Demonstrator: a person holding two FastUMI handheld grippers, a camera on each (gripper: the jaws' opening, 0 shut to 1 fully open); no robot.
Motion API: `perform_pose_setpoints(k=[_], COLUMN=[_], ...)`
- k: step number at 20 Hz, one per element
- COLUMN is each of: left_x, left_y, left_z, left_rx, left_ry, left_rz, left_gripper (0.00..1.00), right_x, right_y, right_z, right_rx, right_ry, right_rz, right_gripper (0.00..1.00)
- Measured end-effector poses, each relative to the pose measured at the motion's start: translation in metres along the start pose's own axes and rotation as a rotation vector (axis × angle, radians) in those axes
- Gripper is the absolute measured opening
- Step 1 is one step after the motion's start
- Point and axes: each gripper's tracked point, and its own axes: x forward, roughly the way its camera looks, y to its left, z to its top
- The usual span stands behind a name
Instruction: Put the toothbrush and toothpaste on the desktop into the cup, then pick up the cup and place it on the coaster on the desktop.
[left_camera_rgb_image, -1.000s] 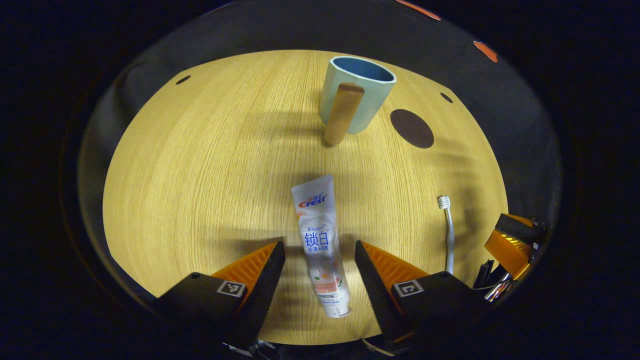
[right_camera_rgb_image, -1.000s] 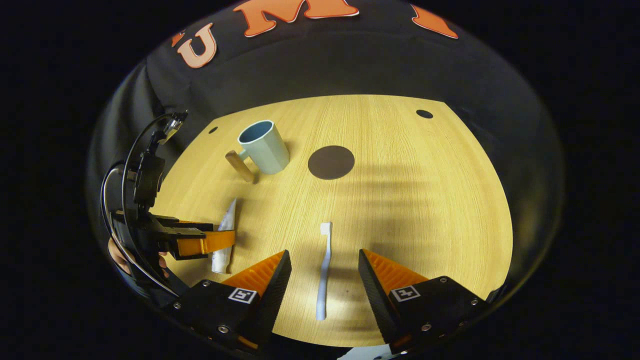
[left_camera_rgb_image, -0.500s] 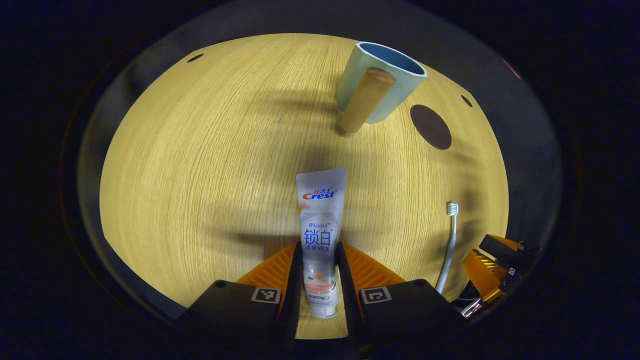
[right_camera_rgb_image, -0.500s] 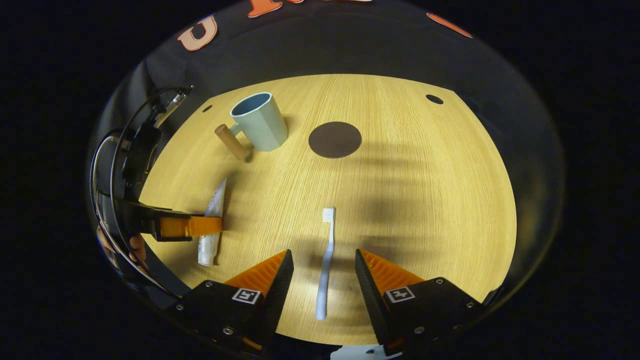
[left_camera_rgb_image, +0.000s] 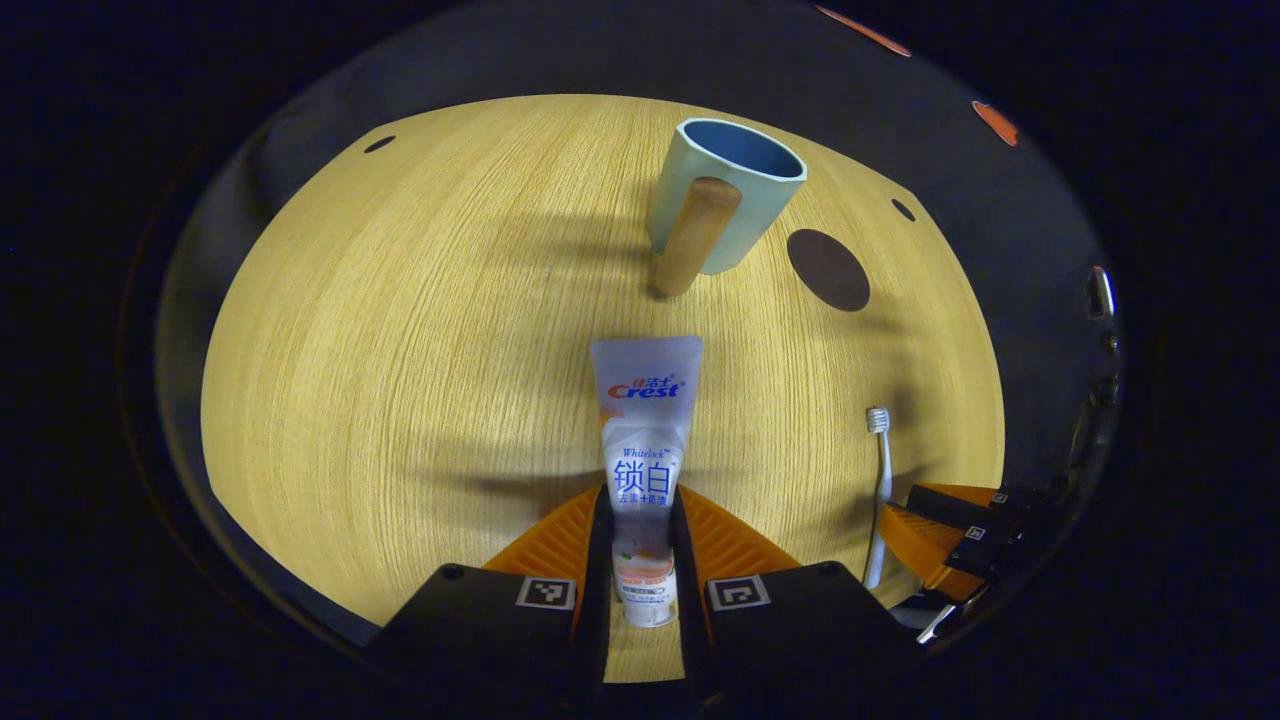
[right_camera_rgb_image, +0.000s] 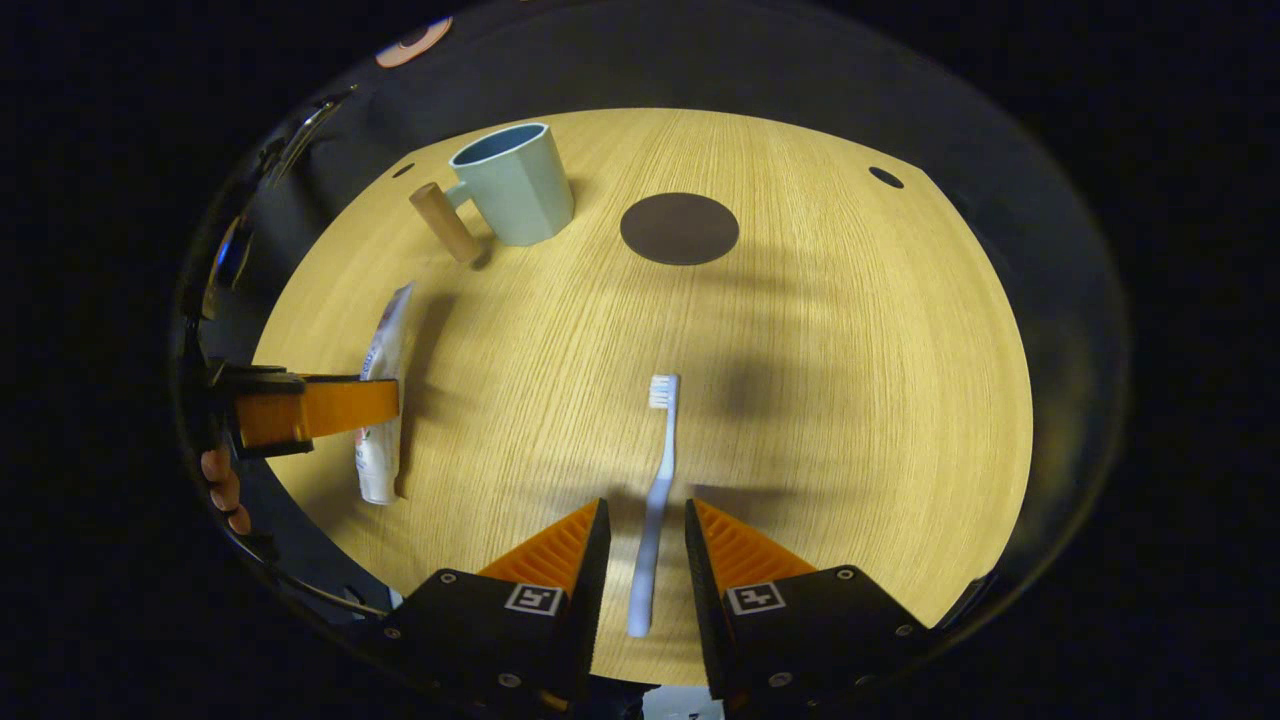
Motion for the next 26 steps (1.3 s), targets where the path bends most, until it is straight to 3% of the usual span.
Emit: perform_pose_setpoints(k=[2,7,13,26], left_x=[-0.003,-0.011,-0.029,-0.057], left_y=[-0.001,0.0,-0.004,-0.016], left_z=[0.001,0.005,0.018,0.051], left_rx=[0.001,0.015,0.042,0.105], left_ry=[-0.012,-0.049,-0.102,-0.34], left_rz=[-0.006,-0.016,-0.018,-0.052], left_gripper=[0.34,0.34,0.34,0.34], right_x=[0.005,0.011,0.014,-0.014], right_y=[-0.001,-0.004,0.008,0.001], right_z=[-0.002,-0.003,0.003,0.033], right_rx=[0.001,0.02,0.025,0.034], right_ry=[0.014,0.038,-0.012,-0.297], right_rz=[-0.011,-0.022,0.052,0.099], right_gripper=[0.44,0.23,0.08,0.05])
